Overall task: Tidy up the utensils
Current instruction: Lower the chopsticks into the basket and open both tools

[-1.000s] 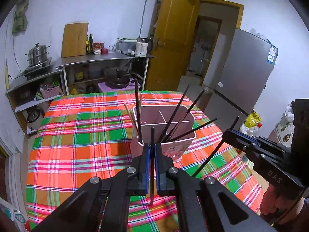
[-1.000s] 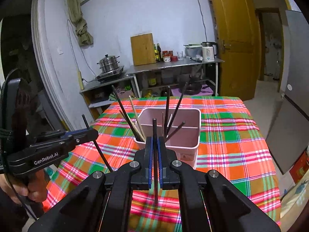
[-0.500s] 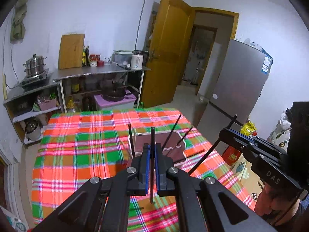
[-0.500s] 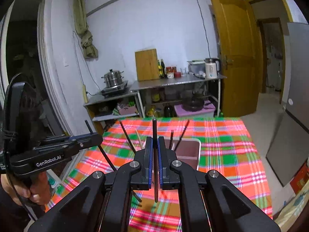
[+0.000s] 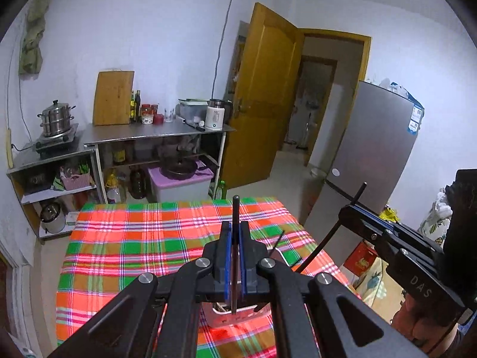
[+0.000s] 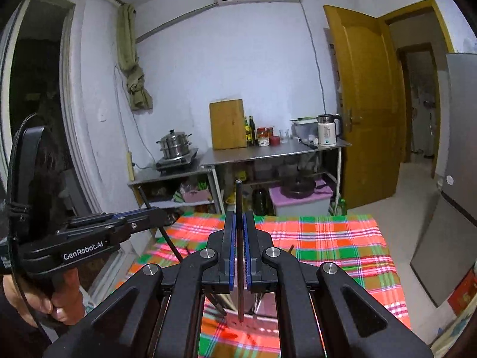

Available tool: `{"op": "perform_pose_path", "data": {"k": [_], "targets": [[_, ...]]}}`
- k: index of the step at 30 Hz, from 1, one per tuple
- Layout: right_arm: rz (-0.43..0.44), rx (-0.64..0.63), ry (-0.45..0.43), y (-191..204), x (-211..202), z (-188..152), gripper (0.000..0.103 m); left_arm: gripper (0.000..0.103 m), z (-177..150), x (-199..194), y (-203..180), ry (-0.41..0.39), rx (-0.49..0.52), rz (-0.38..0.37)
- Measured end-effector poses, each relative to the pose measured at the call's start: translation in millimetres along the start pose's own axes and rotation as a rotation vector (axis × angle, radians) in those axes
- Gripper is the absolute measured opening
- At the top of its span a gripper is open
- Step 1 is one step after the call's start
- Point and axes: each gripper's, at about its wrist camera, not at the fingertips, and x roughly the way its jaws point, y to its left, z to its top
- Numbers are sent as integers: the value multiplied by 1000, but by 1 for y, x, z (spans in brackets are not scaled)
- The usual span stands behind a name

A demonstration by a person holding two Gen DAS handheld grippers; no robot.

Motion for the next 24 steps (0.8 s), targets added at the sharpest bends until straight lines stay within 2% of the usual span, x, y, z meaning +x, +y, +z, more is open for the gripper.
{"op": "perform_pose_path", "data": {"k": [6,14,24], "targets": [[-10,19,-10,-9,13,4,5,4,5,12,4,-19,-15,5],[-24,26,31,-13,32,-12,5,4,-14,50,12,44,-31,27],[-28,35,101,-20,55,-32,5,4,-38,73,19,77,-32,27]]}}
